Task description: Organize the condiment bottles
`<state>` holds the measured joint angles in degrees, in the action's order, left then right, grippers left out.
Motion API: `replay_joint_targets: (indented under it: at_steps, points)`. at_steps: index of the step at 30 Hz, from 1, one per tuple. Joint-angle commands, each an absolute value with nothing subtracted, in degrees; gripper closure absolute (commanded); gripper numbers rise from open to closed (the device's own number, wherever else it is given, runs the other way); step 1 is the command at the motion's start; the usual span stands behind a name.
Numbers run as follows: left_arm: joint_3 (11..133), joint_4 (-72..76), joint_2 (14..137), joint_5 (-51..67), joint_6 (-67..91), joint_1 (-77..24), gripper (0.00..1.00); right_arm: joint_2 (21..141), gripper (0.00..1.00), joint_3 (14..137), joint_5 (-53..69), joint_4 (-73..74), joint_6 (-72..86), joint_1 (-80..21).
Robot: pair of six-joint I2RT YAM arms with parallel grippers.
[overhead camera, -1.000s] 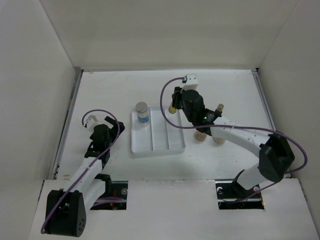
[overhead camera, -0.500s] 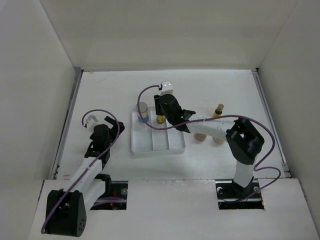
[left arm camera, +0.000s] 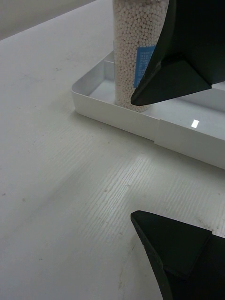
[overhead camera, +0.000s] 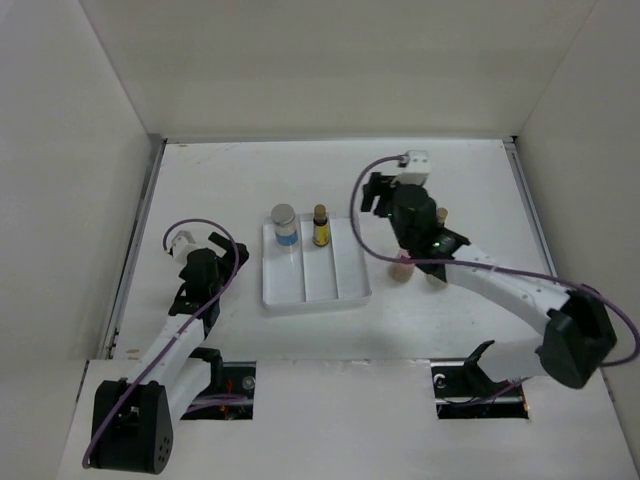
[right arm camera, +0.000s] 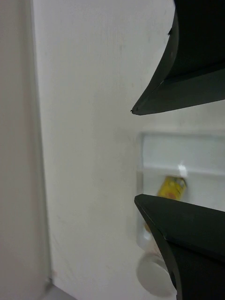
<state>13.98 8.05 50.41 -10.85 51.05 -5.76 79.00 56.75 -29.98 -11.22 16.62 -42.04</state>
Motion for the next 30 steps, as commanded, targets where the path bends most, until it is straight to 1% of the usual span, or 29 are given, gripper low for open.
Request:
replay_joint_targets:
  at_steps: [1,3,6,9,12,20,21,22,23,24,26,30]
  points:
    - [14.2,11.2,50.2,-10.7,51.4,-6.0,0.00,72.1,0.24,49.6,-38.7,-10.2,19.0,-34.0]
    - [14.4,11.3,50.6,-10.5,51.5,-6.1,0.00,70.1,0.24,47.3,-40.7,-7.4,19.2,-29.6]
    - [14.4,11.5,50.7,-10.8,51.3,-6.5,0.00,70.2,0.23,46.5,-41.7,-3.6,20.5,-25.0]
    - [14.9,11.3,51.2,-10.5,51.6,-6.6,0.00,71.9,0.24,46.4,-40.4,-2.7,21.3,-22.8]
    - [14.5,11.5,50.8,-11.2,51.3,-7.0,0.00,74.3,0.27,46.8,-38.8,-3.0,22.0,-21.6]
    - [14.9,11.2,51.0,-11.4,51.4,-7.0,0.00,79.1,0.47,48.3,-34.5,-1.8,23.9,-20.2]
    - [15.1,11.0,51.1,-11.3,51.2,-7.1,0.00,79.4,0.52,48.7,-34.5,-1.4,24.0,-20.2]
    - [15.1,11.0,51.0,-11.4,51.1,-7.2,0.00,79.5,0.61,48.9,-34.9,-1.5,24.0,-20.2]
    - [14.9,11.1,50.7,-11.4,51.1,-7.2,0.00,79.1,0.67,48.9,-35.3,-2.0,23.9,-20.3]
    - [14.8,11.2,50.5,-11.5,51.2,-7.0,0.00,78.1,0.71,48.9,-36.3,-2.9,23.6,-20.4]
    - [15.0,10.9,50.6,-11.5,51.3,-6.9,0.00,75.8,0.74,48.9,-38.1,-6.3,21.8,-21.6]
    - [15.1,10.8,50.1,-11.6,51.3,-7.2,0.00,74.2,0.75,51.3,-39.1,-12.6,15.8,-26.4]
